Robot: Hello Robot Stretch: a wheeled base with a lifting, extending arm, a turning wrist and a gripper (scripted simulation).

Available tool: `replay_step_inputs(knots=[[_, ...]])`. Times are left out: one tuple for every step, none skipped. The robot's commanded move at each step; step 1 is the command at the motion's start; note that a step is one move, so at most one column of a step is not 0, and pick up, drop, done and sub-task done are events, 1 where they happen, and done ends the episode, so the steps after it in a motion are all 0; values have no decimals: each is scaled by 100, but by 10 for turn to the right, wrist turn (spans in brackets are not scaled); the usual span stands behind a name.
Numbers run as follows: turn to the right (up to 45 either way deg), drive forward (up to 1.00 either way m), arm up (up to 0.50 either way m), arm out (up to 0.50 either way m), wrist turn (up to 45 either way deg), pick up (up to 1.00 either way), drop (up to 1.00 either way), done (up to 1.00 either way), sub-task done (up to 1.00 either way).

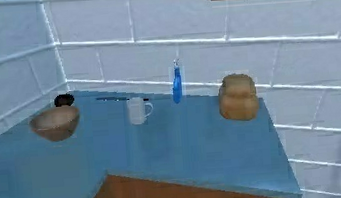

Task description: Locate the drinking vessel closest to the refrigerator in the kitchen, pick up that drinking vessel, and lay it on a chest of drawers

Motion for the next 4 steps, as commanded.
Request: replay_step_inputs(knots=[[-450, 0, 0, 0, 0, 0, 0, 0, 0], [-450, 0, 0, 0, 0, 0, 0, 0, 0], [-450, 0, 0, 0, 0, 0, 0, 0, 0], [-420, 0, 0, 0, 0, 0, 0, 0, 0]])
